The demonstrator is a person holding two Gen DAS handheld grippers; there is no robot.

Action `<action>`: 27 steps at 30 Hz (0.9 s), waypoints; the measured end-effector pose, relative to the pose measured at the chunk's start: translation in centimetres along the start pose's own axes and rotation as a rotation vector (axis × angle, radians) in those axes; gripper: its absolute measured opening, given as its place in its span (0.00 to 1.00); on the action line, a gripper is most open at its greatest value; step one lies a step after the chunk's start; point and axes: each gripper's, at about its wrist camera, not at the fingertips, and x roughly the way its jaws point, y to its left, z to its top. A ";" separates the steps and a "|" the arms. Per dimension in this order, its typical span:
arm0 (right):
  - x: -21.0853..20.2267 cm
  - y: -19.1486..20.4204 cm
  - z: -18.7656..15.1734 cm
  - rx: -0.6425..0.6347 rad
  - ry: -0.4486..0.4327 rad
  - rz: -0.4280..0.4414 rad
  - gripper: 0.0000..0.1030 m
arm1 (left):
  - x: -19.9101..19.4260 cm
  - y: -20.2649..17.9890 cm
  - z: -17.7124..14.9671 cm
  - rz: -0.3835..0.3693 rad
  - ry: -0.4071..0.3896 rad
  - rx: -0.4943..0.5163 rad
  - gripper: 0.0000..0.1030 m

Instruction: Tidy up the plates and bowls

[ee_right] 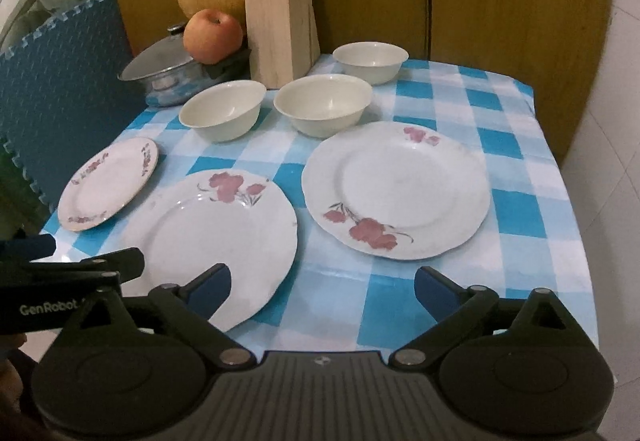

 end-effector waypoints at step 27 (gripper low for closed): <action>4.8 0.7 0.5 0.053 0.232 0.182 0.34 | 4.7 0.1 0.1 -0.062 0.246 0.003 0.87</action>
